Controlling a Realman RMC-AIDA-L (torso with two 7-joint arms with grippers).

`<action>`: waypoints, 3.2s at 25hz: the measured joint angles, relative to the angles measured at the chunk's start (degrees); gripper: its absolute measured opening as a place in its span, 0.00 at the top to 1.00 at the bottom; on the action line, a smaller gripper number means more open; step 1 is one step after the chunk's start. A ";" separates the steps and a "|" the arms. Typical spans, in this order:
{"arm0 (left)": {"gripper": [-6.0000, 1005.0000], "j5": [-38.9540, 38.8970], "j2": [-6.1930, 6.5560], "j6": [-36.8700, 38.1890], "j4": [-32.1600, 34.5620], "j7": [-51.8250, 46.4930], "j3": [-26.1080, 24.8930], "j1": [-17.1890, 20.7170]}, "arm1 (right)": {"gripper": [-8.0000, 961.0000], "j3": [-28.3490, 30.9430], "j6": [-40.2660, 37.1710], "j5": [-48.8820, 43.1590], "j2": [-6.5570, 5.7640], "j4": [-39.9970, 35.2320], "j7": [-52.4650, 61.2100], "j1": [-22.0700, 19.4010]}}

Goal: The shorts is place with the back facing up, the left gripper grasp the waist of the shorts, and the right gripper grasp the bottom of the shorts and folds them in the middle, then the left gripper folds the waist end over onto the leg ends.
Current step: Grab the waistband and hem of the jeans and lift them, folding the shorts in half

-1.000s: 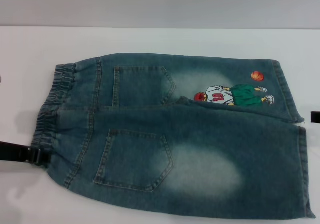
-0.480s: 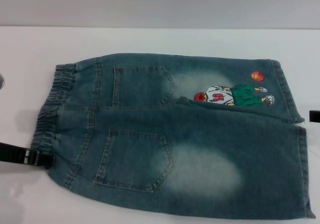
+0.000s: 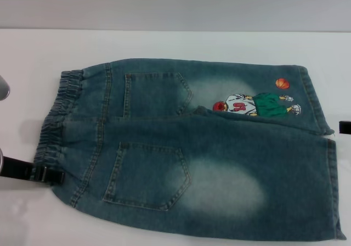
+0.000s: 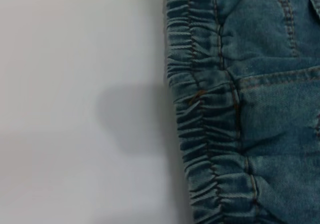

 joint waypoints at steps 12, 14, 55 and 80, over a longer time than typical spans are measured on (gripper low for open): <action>0.16 0.31 0.00 -1.53 0.90 -1.12 0.27 -1.48 | 0.29 0.01 -0.20 -0.62 0.00 0.23 0.00 0.01; 0.20 0.16 0.02 -1.97 1.16 -1.07 0.12 -1.65 | 0.29 0.08 -0.22 -0.64 0.00 0.33 0.00 0.01; 0.72 -0.27 -0.09 -3.62 -3.04 -1.28 0.78 -3.10 | 0.29 -6.00 -22.61 -0.87 -0.03 4.77 -0.08 0.83; 0.79 -0.36 -0.19 -3.26 -1.53 -1.81 1.67 -5.58 | 0.29 -7.68 -24.20 4.52 0.36 4.98 0.28 0.86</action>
